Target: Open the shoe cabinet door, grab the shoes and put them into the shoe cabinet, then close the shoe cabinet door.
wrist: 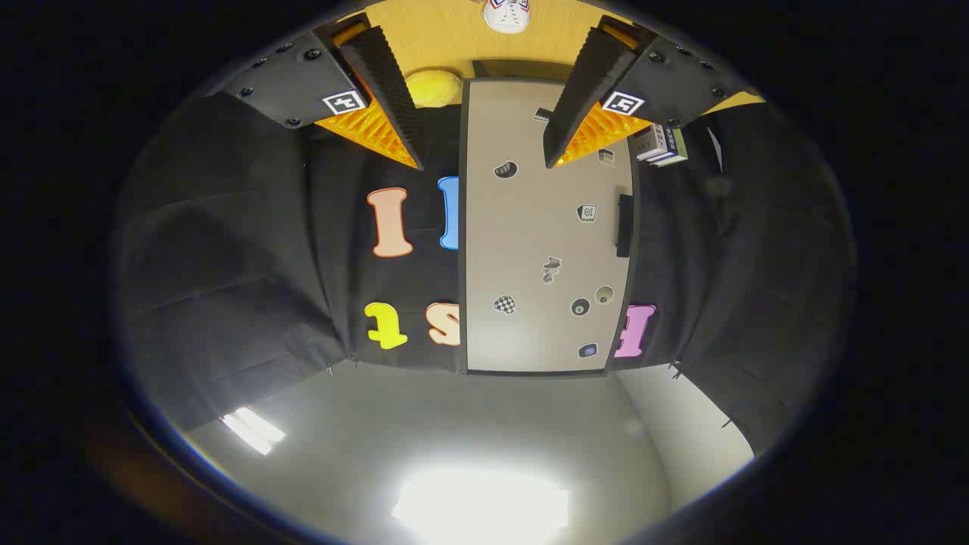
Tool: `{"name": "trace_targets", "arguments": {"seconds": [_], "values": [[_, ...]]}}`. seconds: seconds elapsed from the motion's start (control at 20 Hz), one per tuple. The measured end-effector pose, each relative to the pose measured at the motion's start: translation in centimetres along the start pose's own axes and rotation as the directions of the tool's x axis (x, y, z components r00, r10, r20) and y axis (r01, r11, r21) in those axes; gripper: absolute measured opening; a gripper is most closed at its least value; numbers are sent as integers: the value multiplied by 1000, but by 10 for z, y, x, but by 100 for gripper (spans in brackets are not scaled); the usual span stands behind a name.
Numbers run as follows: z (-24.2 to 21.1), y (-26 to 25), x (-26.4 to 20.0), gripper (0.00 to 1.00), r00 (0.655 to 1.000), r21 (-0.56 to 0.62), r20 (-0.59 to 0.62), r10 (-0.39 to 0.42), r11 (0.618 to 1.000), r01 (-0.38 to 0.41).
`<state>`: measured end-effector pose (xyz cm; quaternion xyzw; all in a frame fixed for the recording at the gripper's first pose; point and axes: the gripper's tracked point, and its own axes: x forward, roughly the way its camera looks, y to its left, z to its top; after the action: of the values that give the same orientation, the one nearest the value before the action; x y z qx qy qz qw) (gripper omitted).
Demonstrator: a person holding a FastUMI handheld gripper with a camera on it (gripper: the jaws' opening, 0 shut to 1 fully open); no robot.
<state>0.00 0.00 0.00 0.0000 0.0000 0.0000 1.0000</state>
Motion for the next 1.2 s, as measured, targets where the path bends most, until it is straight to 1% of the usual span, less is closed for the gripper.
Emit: {"name": "trace_targets", "arguments": {"seconds": [0.8, 1.05, 1.2], "values": [[3, 13, -3, 97, 1000, 13, 9, 5, 1000, -6], [11, 24, 8, 97, 999, 27, 19, 28, 999, -28], [20, 39, 22, 97, 998, 41, 27, 61, 997, -62]]}}
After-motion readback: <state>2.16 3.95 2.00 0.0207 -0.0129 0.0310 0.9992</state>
